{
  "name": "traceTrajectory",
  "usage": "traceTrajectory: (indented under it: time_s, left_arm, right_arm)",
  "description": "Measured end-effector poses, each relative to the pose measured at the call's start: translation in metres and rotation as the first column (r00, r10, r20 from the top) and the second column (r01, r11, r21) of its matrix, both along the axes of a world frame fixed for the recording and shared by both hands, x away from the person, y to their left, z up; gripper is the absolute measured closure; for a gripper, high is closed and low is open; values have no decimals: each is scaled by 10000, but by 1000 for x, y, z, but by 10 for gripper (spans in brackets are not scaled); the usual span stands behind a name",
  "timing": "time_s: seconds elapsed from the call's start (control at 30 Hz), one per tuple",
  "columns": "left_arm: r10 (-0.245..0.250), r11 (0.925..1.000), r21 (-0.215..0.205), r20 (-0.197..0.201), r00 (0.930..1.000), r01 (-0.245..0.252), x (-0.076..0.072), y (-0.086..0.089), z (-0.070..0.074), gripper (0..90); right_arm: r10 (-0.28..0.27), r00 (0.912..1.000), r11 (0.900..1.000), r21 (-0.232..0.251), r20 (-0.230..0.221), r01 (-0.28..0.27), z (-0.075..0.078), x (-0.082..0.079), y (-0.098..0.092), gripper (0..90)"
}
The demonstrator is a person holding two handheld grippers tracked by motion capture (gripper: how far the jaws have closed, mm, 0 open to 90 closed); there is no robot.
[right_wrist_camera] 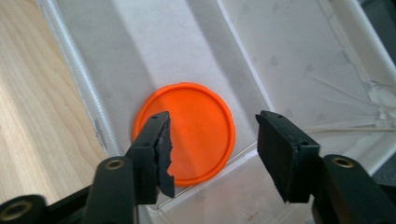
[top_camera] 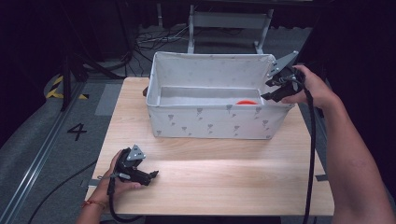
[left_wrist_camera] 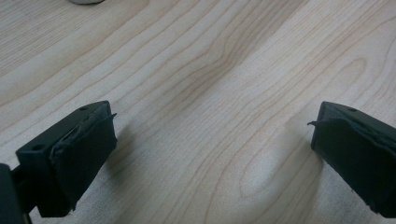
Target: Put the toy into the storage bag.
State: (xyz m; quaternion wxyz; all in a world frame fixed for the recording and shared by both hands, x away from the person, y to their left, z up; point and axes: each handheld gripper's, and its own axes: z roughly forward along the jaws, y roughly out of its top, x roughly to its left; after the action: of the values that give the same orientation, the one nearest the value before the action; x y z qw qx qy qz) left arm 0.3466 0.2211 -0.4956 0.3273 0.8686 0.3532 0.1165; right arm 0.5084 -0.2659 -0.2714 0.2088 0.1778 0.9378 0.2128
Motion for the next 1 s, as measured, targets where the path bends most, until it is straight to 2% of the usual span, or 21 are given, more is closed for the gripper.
traceTrajectory:
  time_s: [0.13,0.17,0.3,0.37,0.4,0.43,0.6,0.77,1.0]
  left_arm:
    - [-2,10000,1,0,10000,2,0,0,0,2]
    - [-3,10000,2,4,10000,3,0,0,0,3]
    - [-2,10000,-1,1,10000,2,0,0,0,2]
    - [-1,10000,0,0,10000,1,0,0,0,2]
    - [1,10000,-1,1,10000,-1,0,0,0,2]
    - [1,10000,-1,1,10000,-1,0,0,0,2]
    - [-2,10000,2,4,10000,2,0,0,0,2]
    - [-2,10000,-1,2,10000,2,0,0,0,2]
    - [-2,10000,0,2,10000,2,0,0,0,2]
  right_arm:
    - [-397,9978,9979,535,534,369,6,-6,-5,394]
    - [-583,9958,9954,799,709,526,8,-9,-6,371]
    - [-837,9929,9839,1649,847,689,15,-19,-11,365]
    - [-1071,9899,9726,2163,925,850,18,-25,-15,355]
    - [-1134,9893,9697,2273,920,901,19,-26,-16,347]
    - [-1134,9893,9697,2273,920,901,19,-26,-16,347]
    - [-1212,9859,9543,2870,1153,838,23,-46,-21,323]
    - [-1323,9823,9455,3143,1326,849,23,-62,-25,309]
    - [-1212,9811,9428,3268,1507,662,17,-87,-29,319]
